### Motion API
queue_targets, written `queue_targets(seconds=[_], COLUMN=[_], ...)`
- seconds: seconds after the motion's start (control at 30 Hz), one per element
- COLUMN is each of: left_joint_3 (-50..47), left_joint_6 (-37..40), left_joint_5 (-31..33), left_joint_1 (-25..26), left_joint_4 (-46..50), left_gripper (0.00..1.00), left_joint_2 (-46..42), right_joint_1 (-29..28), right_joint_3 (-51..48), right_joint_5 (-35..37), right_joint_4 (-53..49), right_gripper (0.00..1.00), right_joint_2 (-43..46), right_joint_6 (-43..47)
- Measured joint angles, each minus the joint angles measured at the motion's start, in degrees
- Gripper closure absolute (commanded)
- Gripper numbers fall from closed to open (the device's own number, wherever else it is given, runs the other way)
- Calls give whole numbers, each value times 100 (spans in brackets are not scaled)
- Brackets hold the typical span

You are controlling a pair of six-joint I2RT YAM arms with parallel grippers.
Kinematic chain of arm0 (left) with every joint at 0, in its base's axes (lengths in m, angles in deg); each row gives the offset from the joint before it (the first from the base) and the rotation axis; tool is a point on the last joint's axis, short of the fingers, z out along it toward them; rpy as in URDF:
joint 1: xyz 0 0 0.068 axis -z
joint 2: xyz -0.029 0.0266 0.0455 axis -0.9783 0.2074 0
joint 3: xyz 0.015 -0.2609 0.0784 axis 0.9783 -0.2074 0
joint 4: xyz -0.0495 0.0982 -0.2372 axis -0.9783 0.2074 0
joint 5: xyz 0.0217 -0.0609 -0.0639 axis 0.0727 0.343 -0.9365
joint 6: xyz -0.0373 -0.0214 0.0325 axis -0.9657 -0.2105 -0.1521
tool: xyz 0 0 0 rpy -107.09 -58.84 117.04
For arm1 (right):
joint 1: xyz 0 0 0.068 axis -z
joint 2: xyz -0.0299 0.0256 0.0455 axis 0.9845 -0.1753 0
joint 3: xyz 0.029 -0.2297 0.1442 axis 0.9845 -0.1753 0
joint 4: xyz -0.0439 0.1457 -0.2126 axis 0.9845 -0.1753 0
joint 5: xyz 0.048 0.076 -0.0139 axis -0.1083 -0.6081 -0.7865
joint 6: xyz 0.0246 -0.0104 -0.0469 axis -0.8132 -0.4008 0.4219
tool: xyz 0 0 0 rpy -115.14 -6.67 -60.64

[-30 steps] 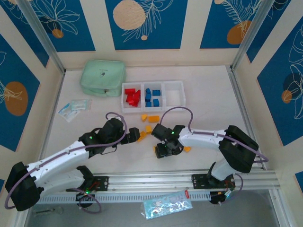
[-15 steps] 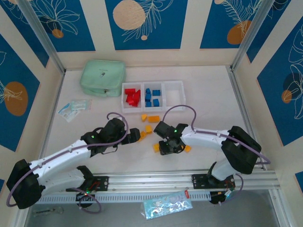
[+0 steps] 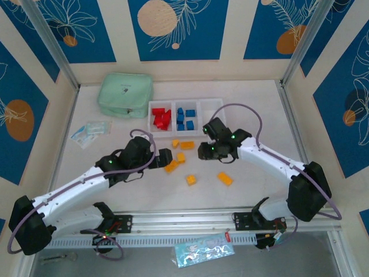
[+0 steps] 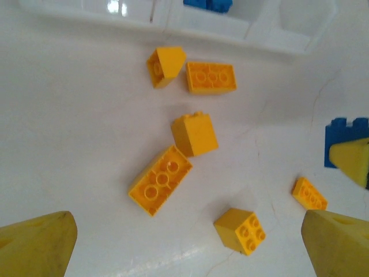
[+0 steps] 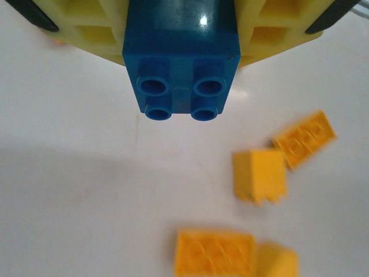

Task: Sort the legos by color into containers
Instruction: Place the lego in the container.

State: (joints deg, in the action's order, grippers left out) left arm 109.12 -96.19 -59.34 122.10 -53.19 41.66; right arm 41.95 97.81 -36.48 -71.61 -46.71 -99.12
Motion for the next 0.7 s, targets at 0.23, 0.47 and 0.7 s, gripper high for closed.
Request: queue_targets(seconds=[0.23,0.47,0.7], left_joint_3=[68,273,426], left_joint_6=[271,503,566], left_joint_5=[-149,-321,-343], left_joint_1=[-570,-1040,-1255], left_joint_4=[-9,-9,-105], left_gripper=[1,1,1], left_joint_2=[20,315,509], right_joint_1=[232,391,577], right_joint_3=[1622,3493,4819], right_joint_5=[4,79,289], right_joint_4=[138,127,-96], right_gripper=[71,70,65], right_joint_2=[-1285,-3023,-4249], right_joint_6=[459,831,1032])
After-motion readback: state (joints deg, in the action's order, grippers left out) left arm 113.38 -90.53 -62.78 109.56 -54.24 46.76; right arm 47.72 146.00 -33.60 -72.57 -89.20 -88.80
